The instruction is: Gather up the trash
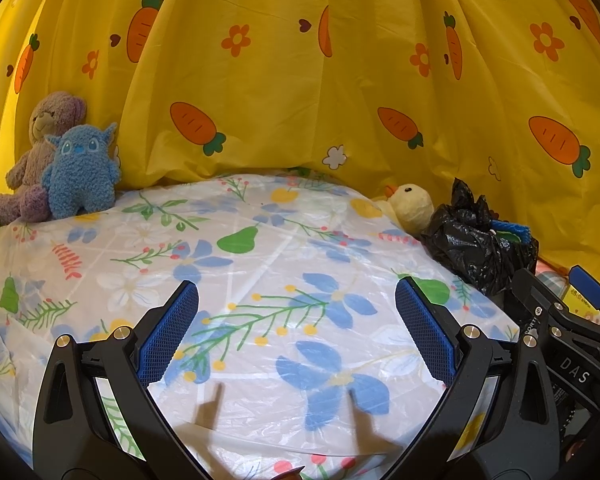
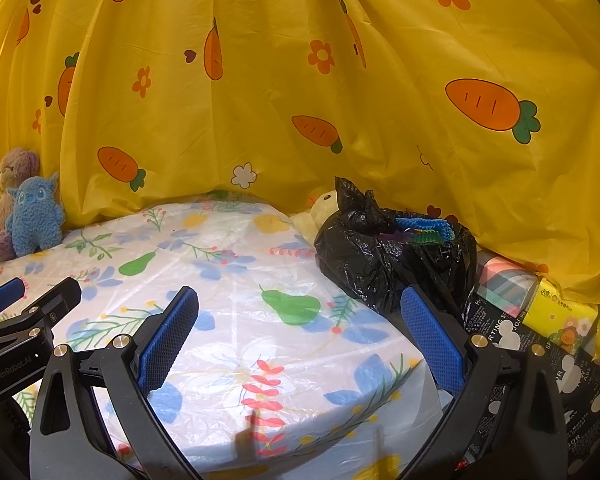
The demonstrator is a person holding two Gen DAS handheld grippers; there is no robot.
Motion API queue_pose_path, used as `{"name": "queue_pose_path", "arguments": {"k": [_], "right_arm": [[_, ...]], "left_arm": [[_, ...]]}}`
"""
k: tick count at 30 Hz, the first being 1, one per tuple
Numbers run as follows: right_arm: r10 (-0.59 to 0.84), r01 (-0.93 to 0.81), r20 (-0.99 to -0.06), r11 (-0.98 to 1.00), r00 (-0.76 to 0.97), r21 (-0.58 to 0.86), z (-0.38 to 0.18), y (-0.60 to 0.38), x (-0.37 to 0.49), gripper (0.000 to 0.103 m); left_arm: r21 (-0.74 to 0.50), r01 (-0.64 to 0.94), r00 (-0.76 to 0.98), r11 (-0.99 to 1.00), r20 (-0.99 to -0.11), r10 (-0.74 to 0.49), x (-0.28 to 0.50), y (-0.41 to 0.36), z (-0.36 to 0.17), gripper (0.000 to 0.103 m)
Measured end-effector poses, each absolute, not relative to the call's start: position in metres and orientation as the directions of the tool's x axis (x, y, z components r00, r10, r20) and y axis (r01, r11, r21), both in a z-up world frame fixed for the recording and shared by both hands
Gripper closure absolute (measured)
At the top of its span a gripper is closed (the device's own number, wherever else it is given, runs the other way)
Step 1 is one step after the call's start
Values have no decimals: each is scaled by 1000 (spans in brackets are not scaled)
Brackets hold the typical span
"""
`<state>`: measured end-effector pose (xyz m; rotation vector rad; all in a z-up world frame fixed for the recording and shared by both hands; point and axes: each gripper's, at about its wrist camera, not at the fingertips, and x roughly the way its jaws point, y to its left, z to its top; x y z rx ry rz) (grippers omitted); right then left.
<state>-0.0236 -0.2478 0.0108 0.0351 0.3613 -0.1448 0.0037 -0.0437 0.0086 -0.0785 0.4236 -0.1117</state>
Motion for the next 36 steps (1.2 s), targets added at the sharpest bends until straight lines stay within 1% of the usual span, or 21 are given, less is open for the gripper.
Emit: {"name": "queue_pose_path", "arguments": {"k": [36], "right_arm": [[-135,149,-358,989,924,12,6,-247,-26,6]], "left_arm": [[-99,95,906,991,-404,-127,2,-45,7,6]]}}
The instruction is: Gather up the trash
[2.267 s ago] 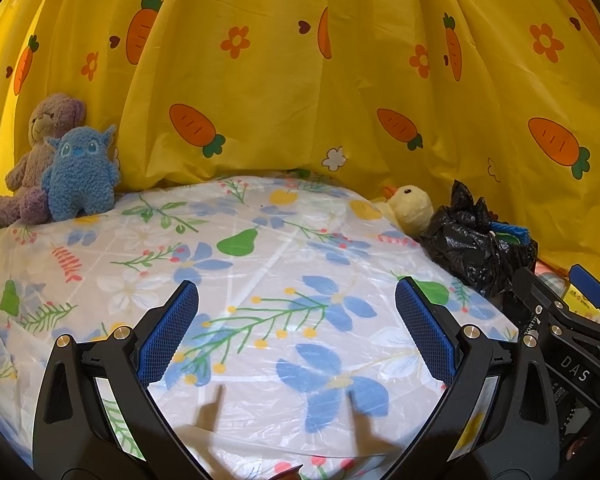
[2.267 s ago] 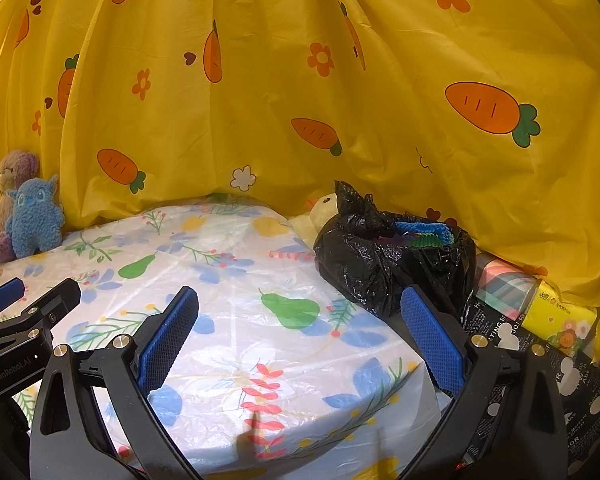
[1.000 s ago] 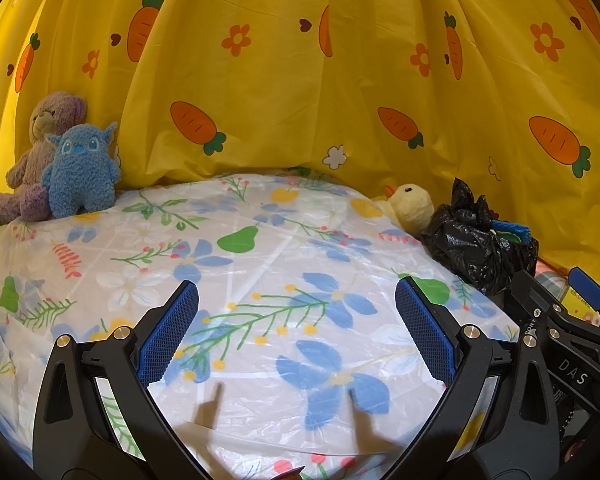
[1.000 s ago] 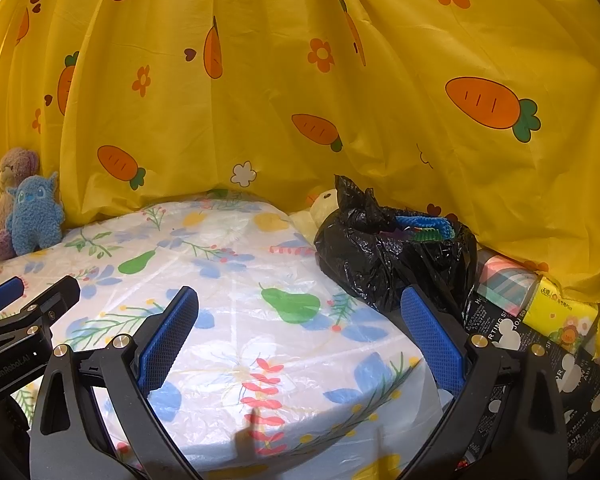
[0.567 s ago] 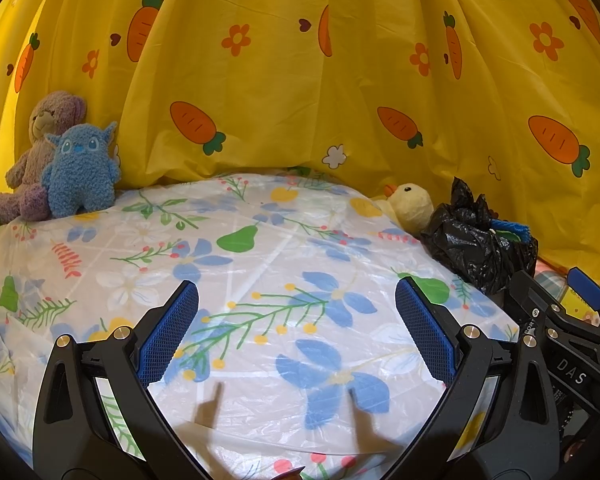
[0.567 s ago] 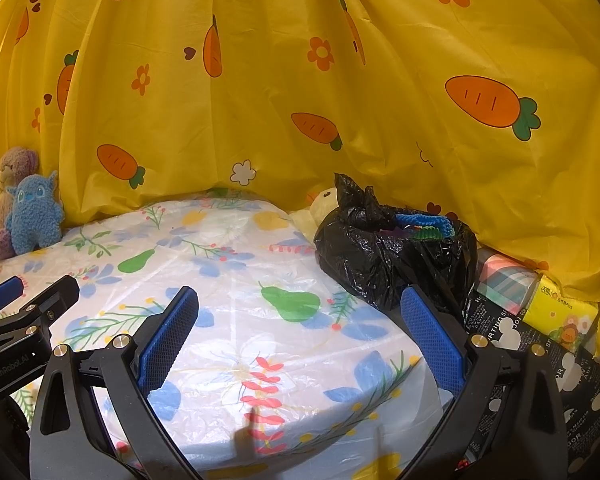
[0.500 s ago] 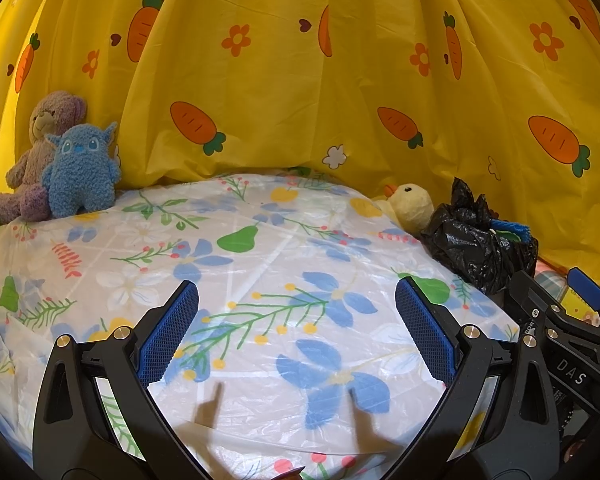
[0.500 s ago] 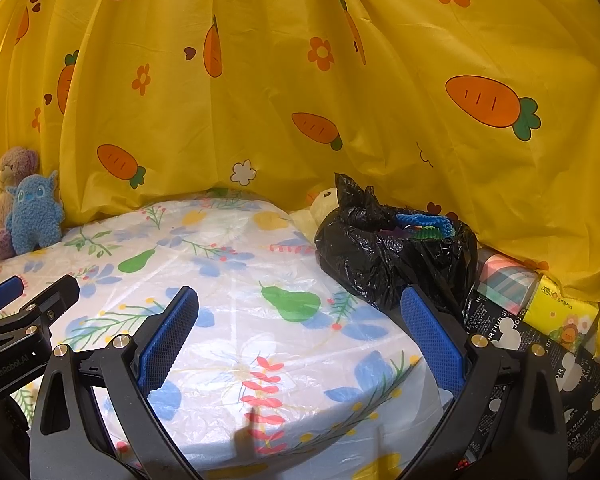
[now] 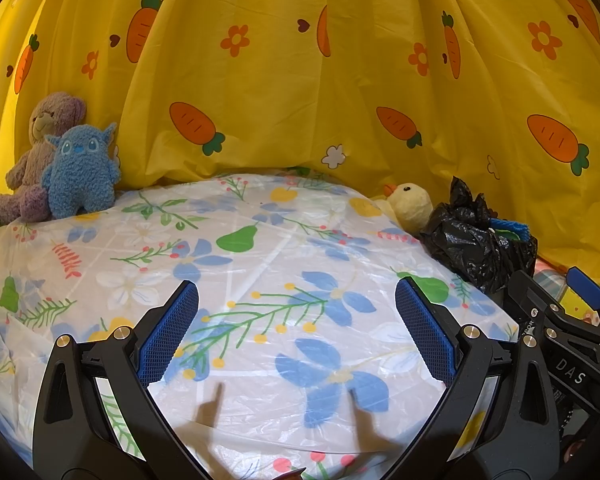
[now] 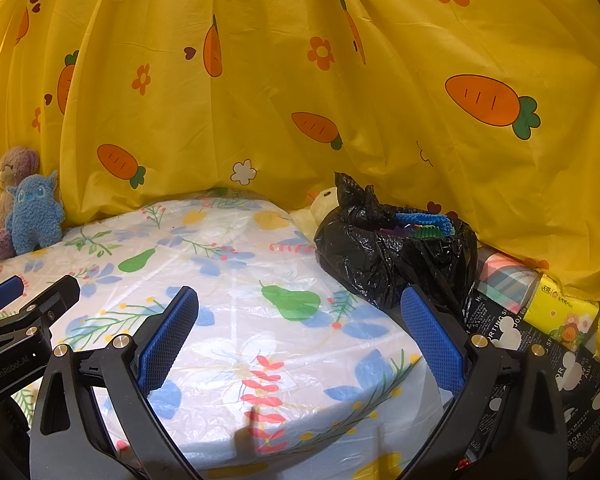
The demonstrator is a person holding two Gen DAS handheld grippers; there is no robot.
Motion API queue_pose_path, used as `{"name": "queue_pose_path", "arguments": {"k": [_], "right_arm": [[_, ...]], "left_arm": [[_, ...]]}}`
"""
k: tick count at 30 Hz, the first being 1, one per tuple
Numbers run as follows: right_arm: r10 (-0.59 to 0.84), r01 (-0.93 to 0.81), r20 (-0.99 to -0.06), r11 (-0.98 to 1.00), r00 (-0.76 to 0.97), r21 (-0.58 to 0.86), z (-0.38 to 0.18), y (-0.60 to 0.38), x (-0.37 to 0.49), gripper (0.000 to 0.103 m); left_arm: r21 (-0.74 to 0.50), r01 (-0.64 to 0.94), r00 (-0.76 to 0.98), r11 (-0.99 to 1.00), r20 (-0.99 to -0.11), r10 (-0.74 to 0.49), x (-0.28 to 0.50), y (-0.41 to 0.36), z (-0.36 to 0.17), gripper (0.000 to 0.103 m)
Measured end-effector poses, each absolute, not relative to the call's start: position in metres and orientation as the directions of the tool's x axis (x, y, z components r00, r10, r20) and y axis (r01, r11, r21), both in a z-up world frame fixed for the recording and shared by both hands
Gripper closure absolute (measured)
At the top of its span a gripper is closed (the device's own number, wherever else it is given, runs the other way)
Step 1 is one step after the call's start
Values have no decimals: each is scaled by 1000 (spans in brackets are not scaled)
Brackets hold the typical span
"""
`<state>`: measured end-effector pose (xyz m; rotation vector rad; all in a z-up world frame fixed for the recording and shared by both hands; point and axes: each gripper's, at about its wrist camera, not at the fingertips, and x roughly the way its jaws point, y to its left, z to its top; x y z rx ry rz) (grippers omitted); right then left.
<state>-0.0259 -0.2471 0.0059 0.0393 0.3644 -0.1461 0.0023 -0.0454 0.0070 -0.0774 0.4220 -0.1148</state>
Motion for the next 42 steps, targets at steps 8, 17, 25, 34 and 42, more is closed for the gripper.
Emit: {"name": "queue_pose_path", "arguments": {"k": [8,17,25,34,42], "right_arm": [[-136,150,-359,989,923,12,6,-247,-25,6],[-137,151,-360,988,923,12,6,-247,-26,6],[-135,149,-360,989,923,12,6,-246,-25,6],[-136,151,-360,989,923,13,5,-245,-25,6],[-134,148,-361,989,923,13,6,-247,-24,6]], "left_arm": [[-98,96,906,991,-404,-128,2,-45,7,6],[-98,94,908,991,-399,-126,1,-45,7,6],[-102,87,912,991,-393,-120,0,-43,8,6],[-86,101,908,991,-399,-127,2,-44,8,12],[-89,96,908,991,-399,-124,3,-44,7,12]]}}
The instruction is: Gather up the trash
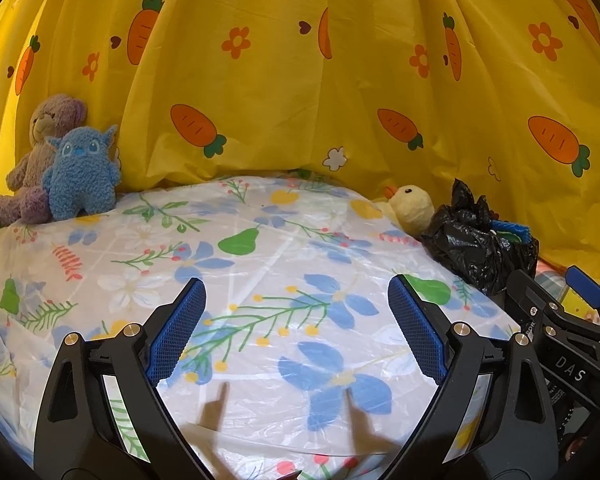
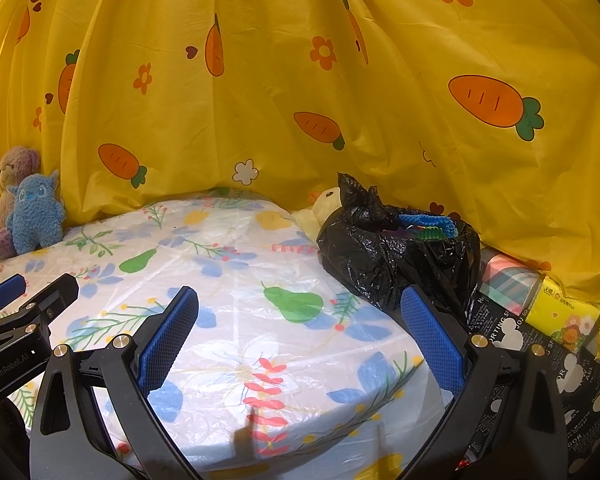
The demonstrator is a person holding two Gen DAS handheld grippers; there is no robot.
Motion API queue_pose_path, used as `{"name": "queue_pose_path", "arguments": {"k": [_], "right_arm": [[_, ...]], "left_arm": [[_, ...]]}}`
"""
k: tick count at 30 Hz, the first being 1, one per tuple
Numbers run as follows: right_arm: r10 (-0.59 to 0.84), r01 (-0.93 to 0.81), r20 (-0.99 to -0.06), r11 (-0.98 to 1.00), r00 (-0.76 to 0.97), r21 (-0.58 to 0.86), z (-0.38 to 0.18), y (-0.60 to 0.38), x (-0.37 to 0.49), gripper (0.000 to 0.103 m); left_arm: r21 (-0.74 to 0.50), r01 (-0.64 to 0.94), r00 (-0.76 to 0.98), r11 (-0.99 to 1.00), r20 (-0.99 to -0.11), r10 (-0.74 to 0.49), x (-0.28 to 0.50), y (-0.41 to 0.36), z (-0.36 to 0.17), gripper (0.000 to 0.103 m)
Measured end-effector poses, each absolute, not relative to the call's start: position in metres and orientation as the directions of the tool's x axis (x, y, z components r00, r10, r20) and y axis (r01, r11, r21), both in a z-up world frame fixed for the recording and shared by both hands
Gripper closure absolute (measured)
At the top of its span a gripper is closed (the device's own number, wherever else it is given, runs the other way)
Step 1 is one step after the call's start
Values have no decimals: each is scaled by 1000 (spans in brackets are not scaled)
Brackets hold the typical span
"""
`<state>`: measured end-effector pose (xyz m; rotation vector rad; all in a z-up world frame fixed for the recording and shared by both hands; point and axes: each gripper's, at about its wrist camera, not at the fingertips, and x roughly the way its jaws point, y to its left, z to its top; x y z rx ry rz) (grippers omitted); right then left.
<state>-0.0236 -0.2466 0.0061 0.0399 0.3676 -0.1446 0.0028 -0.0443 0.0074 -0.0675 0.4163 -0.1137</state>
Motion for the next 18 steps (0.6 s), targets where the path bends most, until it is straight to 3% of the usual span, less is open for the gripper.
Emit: {"name": "queue_pose_path", "arguments": {"k": [18], "right_arm": [[-134,148,-361,989,923,12,6,-245,-23,6]], "left_arm": [[-84,86,911,993,-397,-113,4,-42,7,9]]}}
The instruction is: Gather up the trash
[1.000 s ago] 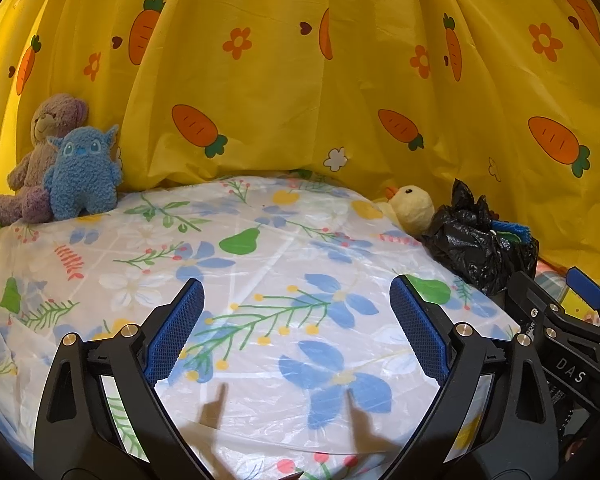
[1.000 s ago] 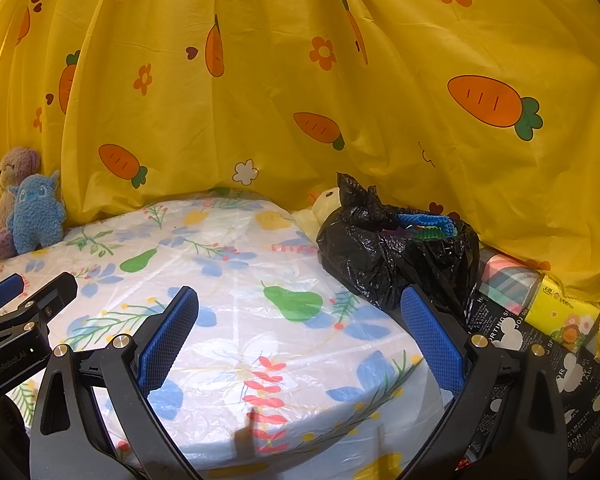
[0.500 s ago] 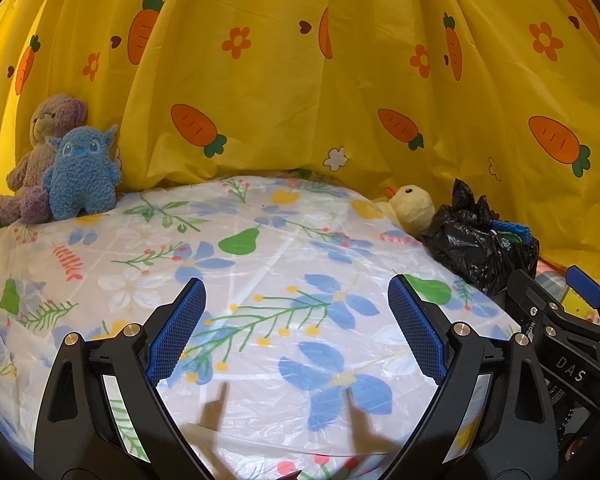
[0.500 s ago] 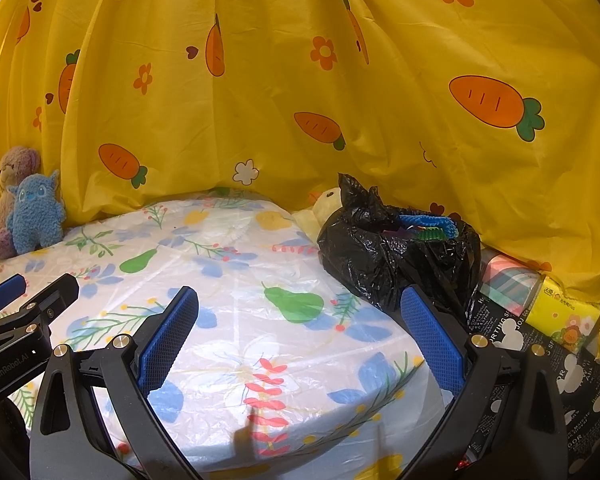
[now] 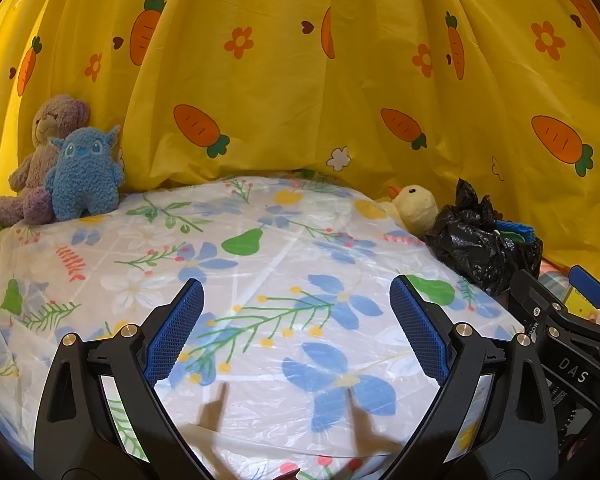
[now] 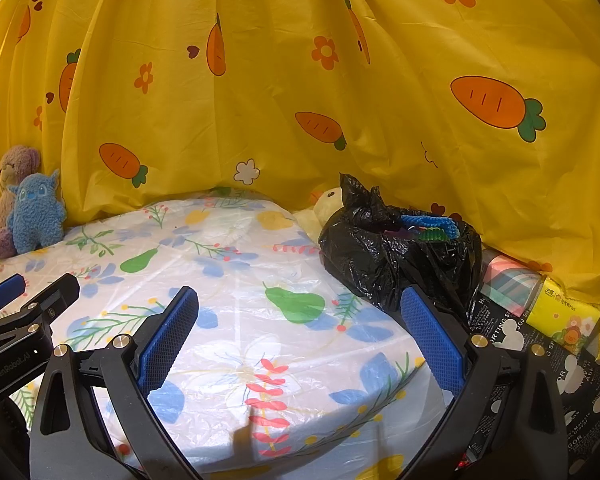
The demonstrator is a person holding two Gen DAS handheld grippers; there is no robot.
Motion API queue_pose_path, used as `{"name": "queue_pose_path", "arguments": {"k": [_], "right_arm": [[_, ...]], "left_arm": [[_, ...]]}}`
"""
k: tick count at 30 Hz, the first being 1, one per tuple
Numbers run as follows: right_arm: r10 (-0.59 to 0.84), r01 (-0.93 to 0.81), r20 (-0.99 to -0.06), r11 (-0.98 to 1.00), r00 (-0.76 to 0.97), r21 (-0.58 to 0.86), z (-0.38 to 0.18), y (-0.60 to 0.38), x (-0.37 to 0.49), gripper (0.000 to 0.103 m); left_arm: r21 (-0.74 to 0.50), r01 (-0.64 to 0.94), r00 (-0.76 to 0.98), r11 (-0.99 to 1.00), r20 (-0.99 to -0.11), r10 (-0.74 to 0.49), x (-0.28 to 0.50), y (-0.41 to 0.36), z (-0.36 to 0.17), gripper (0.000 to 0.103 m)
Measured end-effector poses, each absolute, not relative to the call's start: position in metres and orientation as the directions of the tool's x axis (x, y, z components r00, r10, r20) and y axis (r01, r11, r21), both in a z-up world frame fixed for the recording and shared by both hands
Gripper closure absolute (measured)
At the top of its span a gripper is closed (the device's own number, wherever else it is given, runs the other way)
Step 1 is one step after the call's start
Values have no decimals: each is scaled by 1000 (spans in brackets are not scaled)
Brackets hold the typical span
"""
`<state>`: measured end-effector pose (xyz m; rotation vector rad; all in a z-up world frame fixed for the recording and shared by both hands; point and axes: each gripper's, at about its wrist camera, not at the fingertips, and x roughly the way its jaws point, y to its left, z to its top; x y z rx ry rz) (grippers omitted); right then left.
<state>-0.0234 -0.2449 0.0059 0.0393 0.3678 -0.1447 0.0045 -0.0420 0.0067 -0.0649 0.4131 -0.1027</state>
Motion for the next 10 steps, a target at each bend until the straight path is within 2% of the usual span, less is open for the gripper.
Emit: {"name": "queue_pose_path", "arguments": {"k": [10], "right_arm": [[-133,147,-361,989,923,12,6,-244,-24,6]], "left_arm": [[-84,59,920,995,-382,-87,-1,-39,9,7]]}}
